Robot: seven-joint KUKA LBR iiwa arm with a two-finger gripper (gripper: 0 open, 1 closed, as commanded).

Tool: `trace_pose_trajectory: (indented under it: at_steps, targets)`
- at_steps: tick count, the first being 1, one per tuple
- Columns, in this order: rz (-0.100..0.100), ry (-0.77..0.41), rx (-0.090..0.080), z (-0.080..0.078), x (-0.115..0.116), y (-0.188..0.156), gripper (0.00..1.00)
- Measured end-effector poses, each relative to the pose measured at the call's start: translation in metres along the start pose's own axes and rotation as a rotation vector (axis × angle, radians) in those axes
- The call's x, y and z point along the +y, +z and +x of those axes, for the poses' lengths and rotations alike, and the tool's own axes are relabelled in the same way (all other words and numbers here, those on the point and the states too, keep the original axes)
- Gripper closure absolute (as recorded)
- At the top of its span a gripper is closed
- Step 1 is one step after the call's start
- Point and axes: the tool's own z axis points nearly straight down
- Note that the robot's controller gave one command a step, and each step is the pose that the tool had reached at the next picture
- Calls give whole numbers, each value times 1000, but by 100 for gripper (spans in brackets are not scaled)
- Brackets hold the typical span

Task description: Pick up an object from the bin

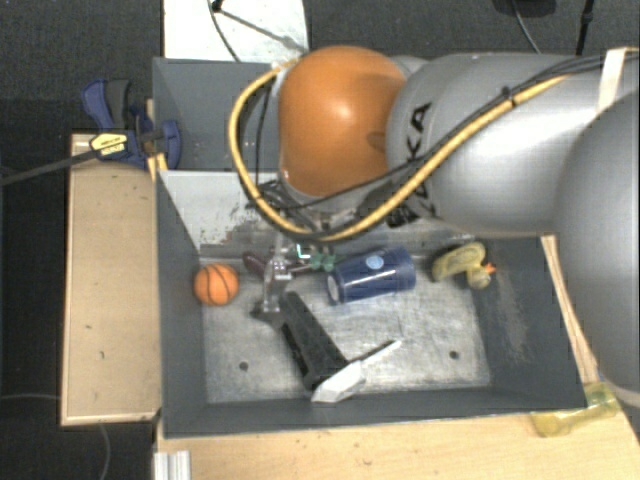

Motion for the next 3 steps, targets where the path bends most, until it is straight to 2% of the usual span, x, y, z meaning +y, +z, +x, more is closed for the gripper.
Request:
trace_pose_trajectory:
  at_steps: [1,2,3]
  targets:
    - [-1,5,-8,-2,-1,-4,0]
    - [-2,-1,-8,-2,-3,-4,0]
    - [-1,61,-7,52,17,-94,100]
